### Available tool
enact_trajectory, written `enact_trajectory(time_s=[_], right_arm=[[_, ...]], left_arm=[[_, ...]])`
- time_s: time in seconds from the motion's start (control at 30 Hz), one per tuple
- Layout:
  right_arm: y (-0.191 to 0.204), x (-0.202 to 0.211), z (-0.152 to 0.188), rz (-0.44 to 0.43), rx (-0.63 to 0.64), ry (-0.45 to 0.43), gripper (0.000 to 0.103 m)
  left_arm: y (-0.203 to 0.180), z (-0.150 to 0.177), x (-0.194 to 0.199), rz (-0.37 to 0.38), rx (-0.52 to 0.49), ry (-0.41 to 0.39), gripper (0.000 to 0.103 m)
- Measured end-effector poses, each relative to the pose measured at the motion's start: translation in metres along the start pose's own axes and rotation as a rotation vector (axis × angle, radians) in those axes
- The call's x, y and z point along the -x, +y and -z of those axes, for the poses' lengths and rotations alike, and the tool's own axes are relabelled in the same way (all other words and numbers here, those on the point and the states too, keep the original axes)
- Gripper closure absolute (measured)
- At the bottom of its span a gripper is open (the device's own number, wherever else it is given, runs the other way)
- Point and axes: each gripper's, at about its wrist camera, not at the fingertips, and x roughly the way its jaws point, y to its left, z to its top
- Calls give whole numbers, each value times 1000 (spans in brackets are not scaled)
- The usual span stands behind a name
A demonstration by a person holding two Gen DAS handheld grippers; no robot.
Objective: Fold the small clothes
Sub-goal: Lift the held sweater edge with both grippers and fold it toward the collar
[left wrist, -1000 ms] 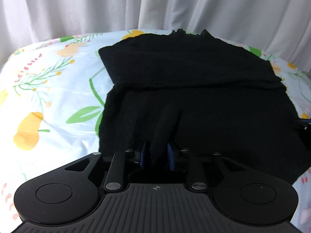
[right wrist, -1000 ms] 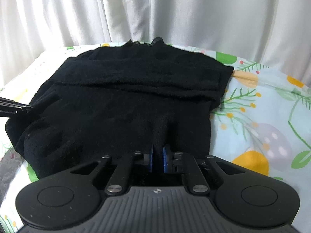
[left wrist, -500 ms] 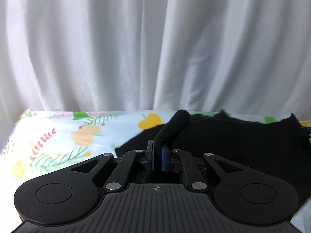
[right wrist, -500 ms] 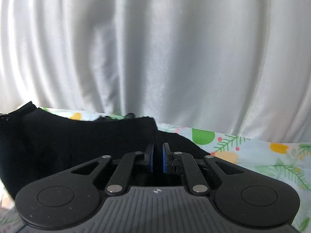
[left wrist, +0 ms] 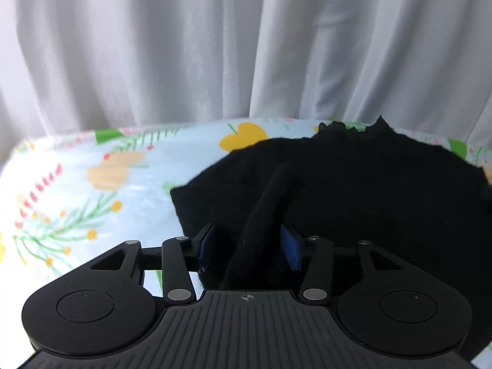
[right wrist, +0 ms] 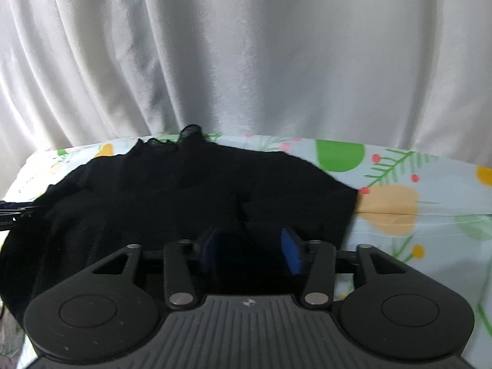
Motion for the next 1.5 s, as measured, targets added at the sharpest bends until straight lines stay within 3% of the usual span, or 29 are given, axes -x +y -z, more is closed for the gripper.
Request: enact_trajectory(time_s=[0.13,0.23,0.27,0.3,0.33,0.4,0.53,0.67,0.83,0.87,1.0,1.07,1.13,1.23,1.27,1.3,1.37,1.43,1.5], right_arm=[[4,-2,-1,-118,-51,7,56],[14,-14,-1,-66,-2,40,57],[18,-15,0,-55,10,39,63],[21,-16,0,-49,23,33,69],[24,-16,0,-46,38,31,86],[33,-17,2,-18,77,27,93],[50,-6,3,46,165,-39,94],[55,20,-23,94,155,-174,94],[61,11,-65,190,194,-263,94],[63,3,-69,213,207,-270,94],[62,-32,-73,298,216,-223,89],[56,-35,-67,307,139,-210,86],[50,-30,-61,184,12,-212,82],[45,-42,-44,-192,-266,-166,61],[48,-54,-36,-305,-345,-138,60],[53,-64,-29,-357,-383,-115,60],[64,-81,-19,-336,-366,-73,63],[59,-82,-12,-284,-300,-115,67],[46,-74,-14,-170,-255,-148,67]], left_arm=[[13,1,2,63,70,2,46],[13,3,-3,50,62,24,49],[12,3,-2,48,58,25,50],[10,4,-2,47,56,25,55],[10,4,-1,48,53,24,61],[6,4,0,43,38,25,92],[5,-4,12,21,44,-10,95],[4,-35,29,12,53,-106,95],[-17,-79,6,-90,-21,-177,94],[-21,-83,-5,-118,-34,-170,90],[-38,-80,-42,-262,-65,-130,53],[-39,-69,-40,-239,-39,-149,41],[-39,-59,-35,-180,9,-192,27],[-49,-54,-40,-129,66,-191,24],[-54,-54,-45,-127,71,-174,24],[-58,-53,-50,-124,70,-155,24],[-67,-45,-61,-153,42,-129,24],[-68,-37,-70,-208,21,-97,24],[-61,-30,-71,-205,40,-93,24]])
